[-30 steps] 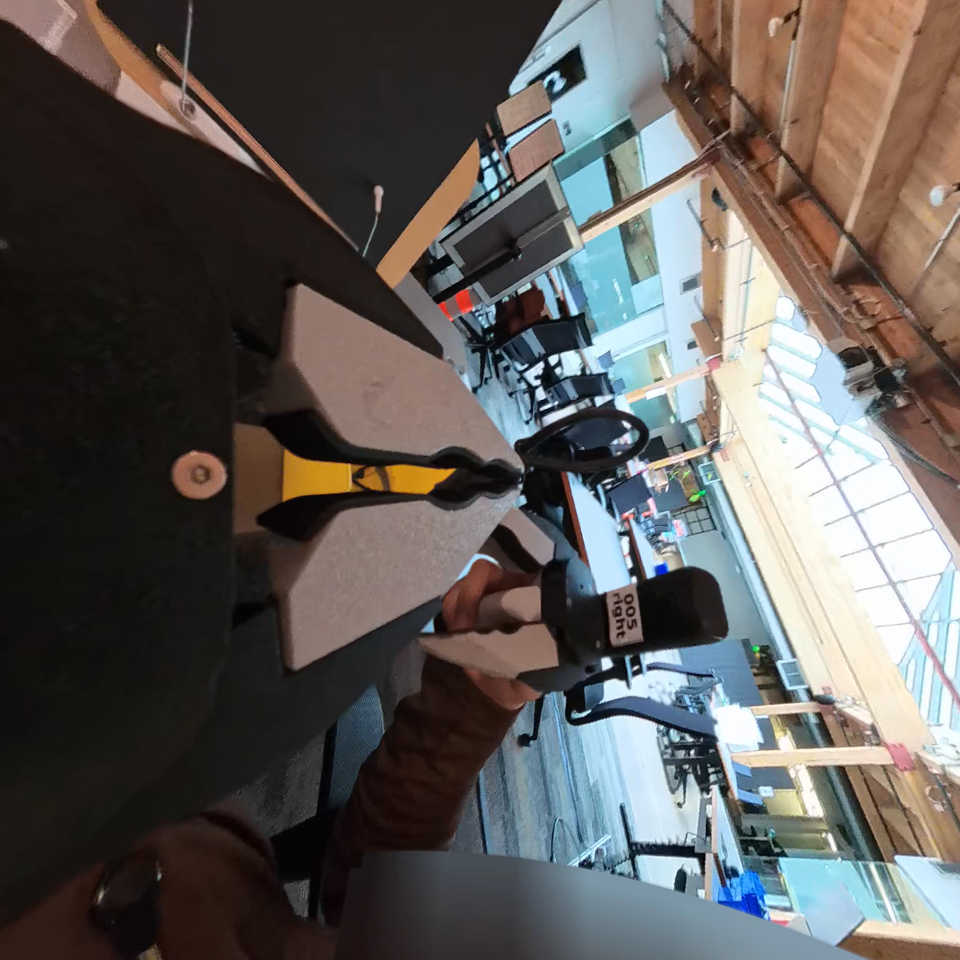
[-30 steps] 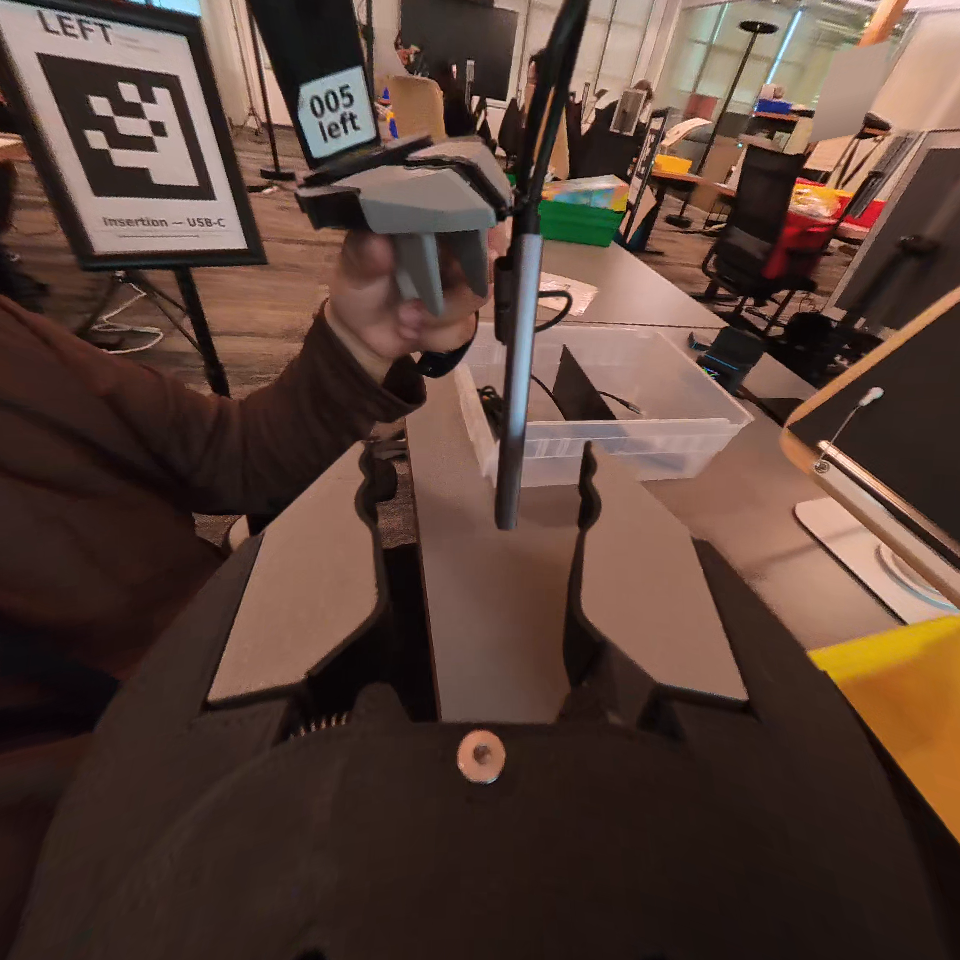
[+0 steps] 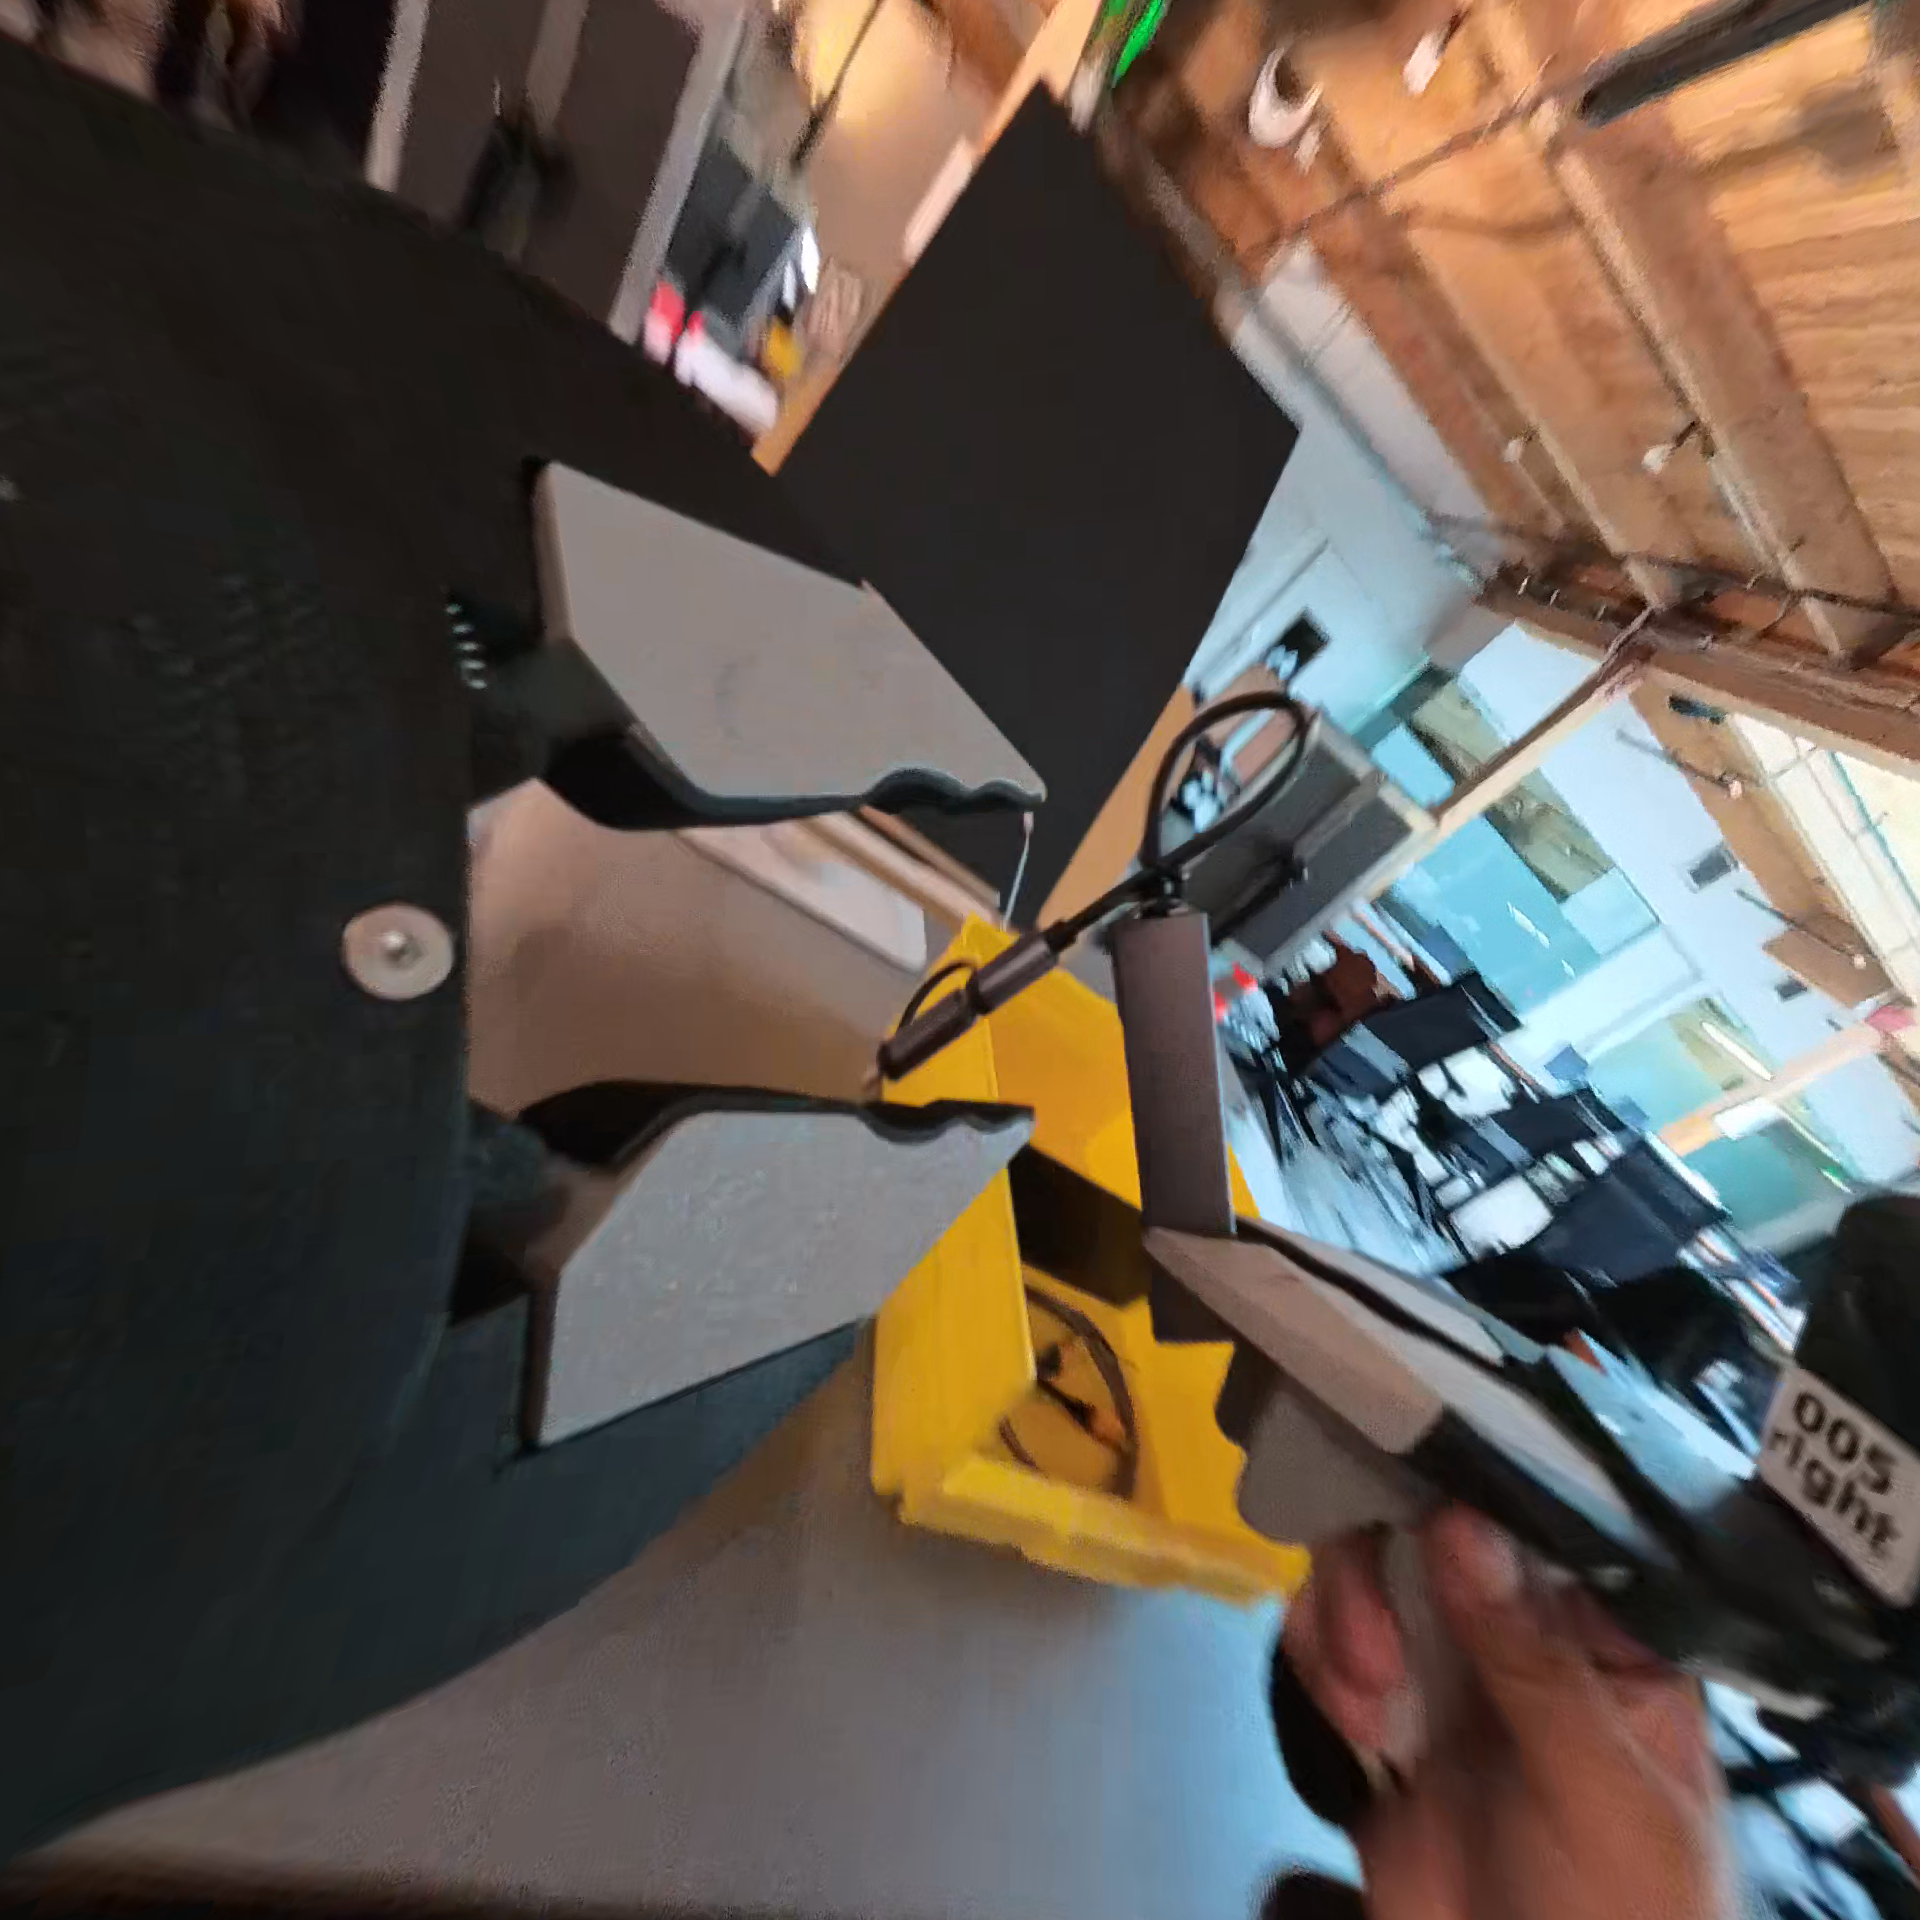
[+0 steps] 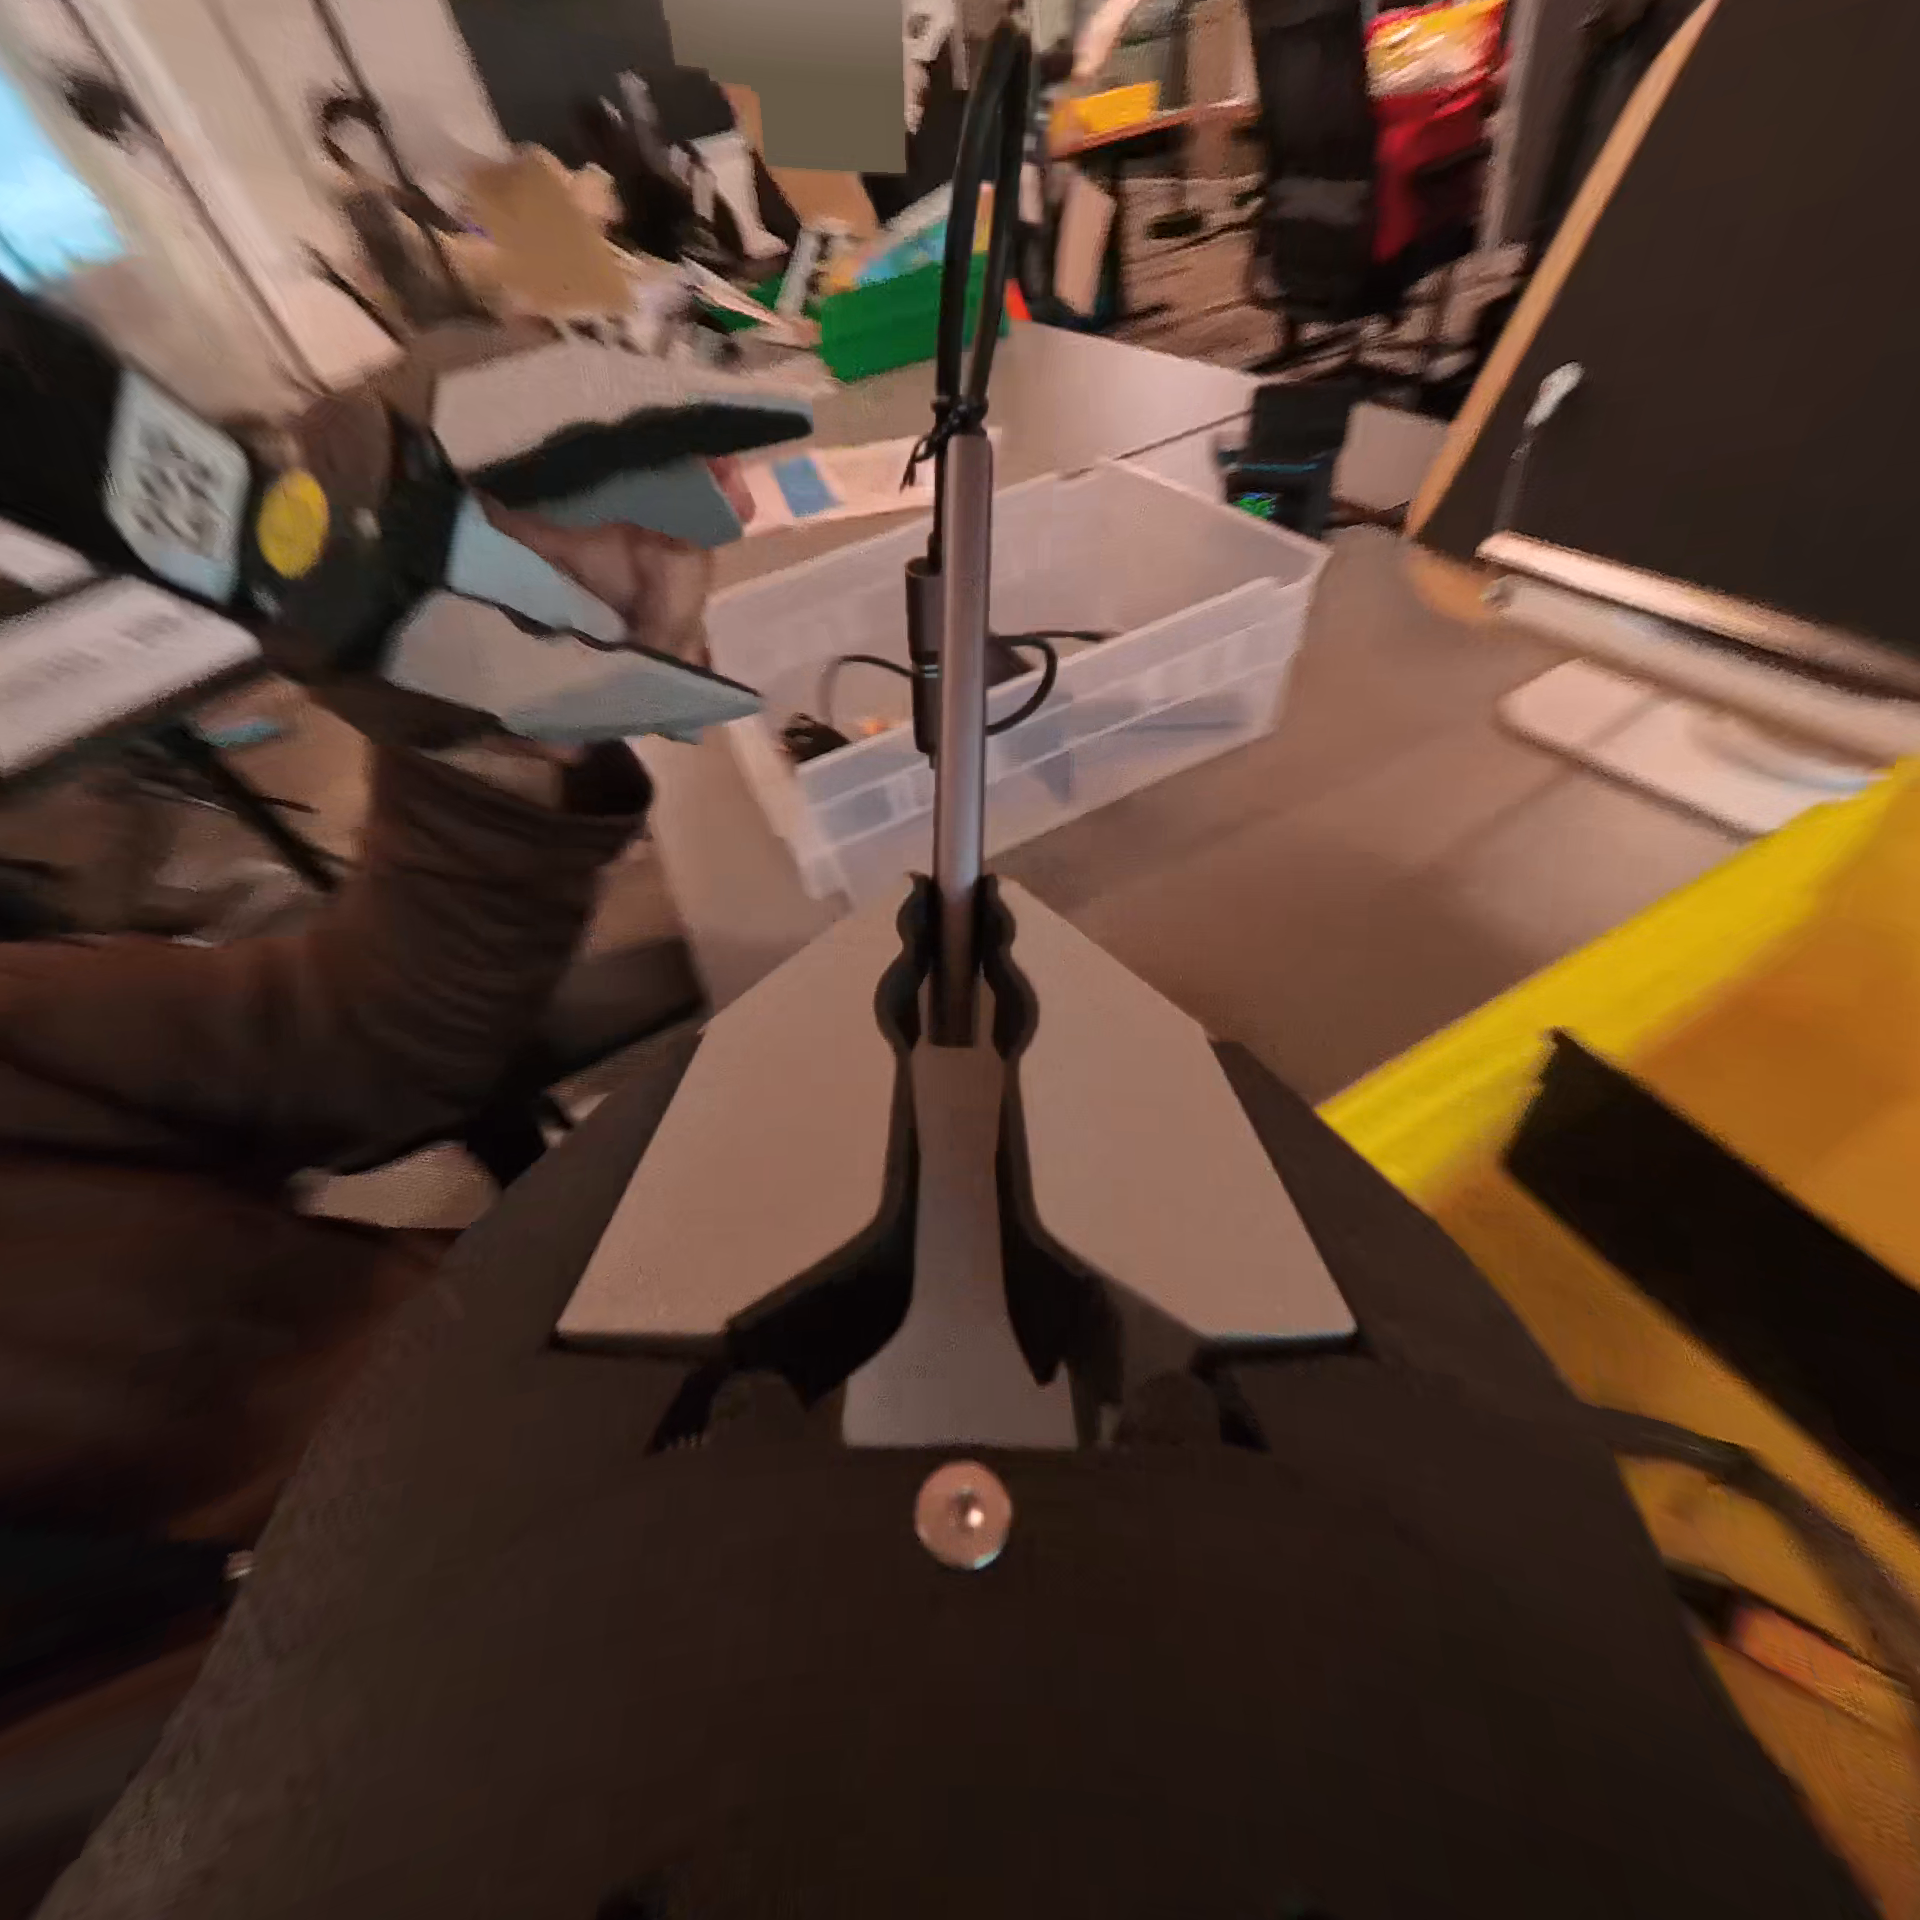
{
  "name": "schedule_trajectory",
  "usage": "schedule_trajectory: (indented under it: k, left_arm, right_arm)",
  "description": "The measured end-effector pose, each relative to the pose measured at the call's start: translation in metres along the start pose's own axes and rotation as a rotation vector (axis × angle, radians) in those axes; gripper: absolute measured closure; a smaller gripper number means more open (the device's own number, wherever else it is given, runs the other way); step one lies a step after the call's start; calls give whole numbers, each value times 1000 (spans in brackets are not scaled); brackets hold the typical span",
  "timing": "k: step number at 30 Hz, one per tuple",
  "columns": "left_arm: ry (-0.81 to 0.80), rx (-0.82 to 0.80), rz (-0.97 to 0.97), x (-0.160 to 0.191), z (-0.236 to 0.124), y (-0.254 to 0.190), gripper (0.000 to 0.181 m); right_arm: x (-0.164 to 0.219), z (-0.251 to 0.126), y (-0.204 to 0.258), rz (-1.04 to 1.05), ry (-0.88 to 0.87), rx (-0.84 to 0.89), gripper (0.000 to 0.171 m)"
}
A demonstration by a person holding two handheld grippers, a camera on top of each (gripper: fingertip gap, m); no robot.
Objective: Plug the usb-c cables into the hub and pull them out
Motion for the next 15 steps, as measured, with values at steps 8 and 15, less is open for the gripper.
schedule_trajectory:
  k: [8,15]
  left_arm:
    - [93,-104,551,9,19,-33,139]
    - [64,-237,836,10,28,-35,149]
  right_arm:
    - [6,3,6,339,-12,-353,165]
    - [17,8,19,396,57,-479,166]
Point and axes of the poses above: each gripper's, where its closed fingertips meet, z out along the fingers, x out of its underside, y = z × x across the jaws, the point moved 1 cm from there along -z, back along the fingers, and after that the axes turned 5 degrees about z, right-handed, at the moved point
